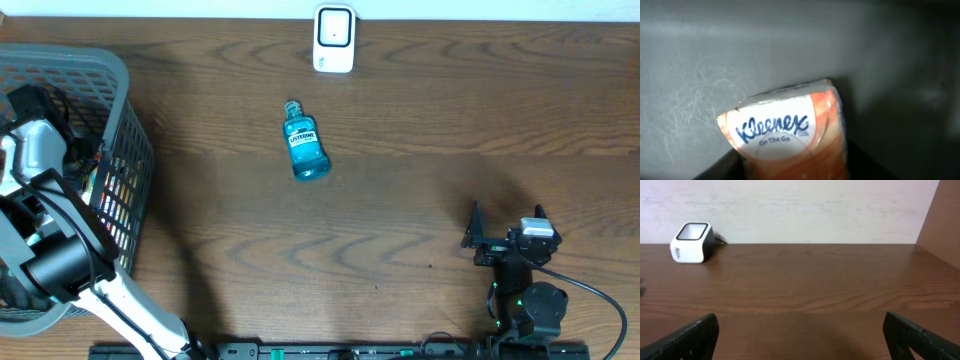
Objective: Scan the item barcode
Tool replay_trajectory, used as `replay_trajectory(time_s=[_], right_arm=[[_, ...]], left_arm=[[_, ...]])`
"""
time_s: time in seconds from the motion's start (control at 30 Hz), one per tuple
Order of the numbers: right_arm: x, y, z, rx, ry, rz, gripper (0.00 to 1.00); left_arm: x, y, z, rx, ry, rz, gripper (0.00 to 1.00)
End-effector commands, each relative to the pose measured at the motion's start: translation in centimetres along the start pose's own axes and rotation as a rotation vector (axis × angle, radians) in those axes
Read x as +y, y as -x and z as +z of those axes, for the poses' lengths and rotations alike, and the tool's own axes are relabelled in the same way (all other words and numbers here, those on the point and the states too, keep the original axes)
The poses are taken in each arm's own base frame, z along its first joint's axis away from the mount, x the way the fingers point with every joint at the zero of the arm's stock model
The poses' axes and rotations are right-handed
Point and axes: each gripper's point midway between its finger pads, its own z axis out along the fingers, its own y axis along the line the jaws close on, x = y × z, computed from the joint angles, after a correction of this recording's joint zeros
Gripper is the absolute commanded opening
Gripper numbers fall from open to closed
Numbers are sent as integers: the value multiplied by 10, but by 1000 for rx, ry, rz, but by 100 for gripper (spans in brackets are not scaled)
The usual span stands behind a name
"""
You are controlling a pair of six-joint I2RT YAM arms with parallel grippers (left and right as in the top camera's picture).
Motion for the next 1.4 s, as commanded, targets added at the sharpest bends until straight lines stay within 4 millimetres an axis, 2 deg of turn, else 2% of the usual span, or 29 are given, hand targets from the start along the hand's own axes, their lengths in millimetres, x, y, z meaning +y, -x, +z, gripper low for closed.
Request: replay_trajectory(time_s=[0.0,0.1,0.23,0.37,0.47,0.53,0.7,0.77,0.83,0.97,1.07,1.17,1.37], right_arm=[[-2,-2,0,5,-6,-7,99],[-2,-2,0,5,-6,-7,99],[-2,-2,0,5,-6,-7,99],[-2,-2,0,5,-6,-7,99],[-2,-2,0,5,-6,-7,99],[-2,-2,0,5,-6,-7,99],[-2,-2,0,5,-6,-7,99],[-2,-2,0,5,-6,-7,99],[-2,-2,0,5,-6,-7,99],[-2,-2,0,5,-6,-7,99],[-2,-2,0,5,-6,-7,99],[-2,-2,0,5,-6,-7,99],[-2,-2,0,5,-6,-7,99]], left_arm=[[7,-7,6,42,22,61,33],[11,4,-15,22,1,44,32],[14,28,-62,-44,-74,3,32],[22,50,-133,-146,-193,-42,32],[29,54,-189,-203,-299,-63,32],[26,42,-224,-180,-418,-50,32],[6,-18,-304,-73,-714,100,32],[1,-43,-321,-63,-757,171,32],[-8,-76,-337,-47,-802,295,31],[-25,-147,-351,5,-859,566,31],[-32,-211,-348,64,-862,774,32],[-34,-260,-329,54,-774,934,32],[-31,-316,-274,0,-537,1143,32]])
